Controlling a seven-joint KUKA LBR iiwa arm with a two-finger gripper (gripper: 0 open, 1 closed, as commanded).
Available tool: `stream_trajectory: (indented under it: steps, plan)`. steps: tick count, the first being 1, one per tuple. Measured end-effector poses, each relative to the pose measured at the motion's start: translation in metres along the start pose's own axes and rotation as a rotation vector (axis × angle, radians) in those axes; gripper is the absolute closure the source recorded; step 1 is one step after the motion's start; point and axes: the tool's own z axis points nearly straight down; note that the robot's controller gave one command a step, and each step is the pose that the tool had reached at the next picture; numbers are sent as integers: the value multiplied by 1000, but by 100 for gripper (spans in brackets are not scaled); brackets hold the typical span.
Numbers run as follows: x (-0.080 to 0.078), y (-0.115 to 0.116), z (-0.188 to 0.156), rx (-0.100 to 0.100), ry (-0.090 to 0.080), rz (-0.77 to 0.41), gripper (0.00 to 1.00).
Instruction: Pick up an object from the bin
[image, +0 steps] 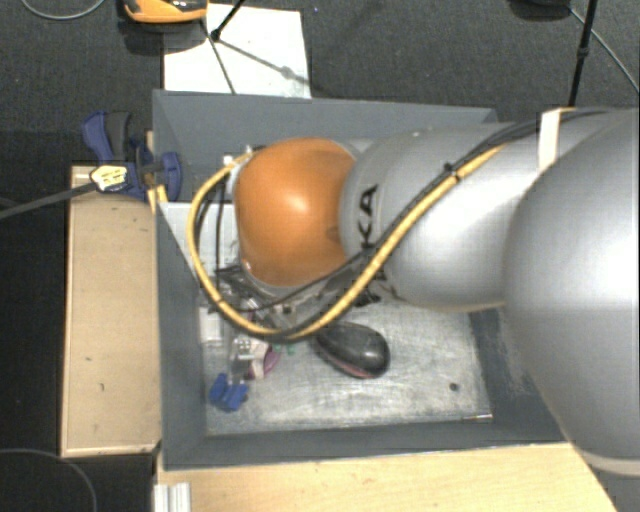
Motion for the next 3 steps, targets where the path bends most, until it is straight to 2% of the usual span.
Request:
stream_trajectory:
  steps: [1, 2, 3]
  plan:
    - [-60, -46, 96, -6, -16, -399, 0]
    - [-69, -45, 101, -7, -20, -781, 0]
    - [-78, -35, 99, 9, -25, -1264, 0]
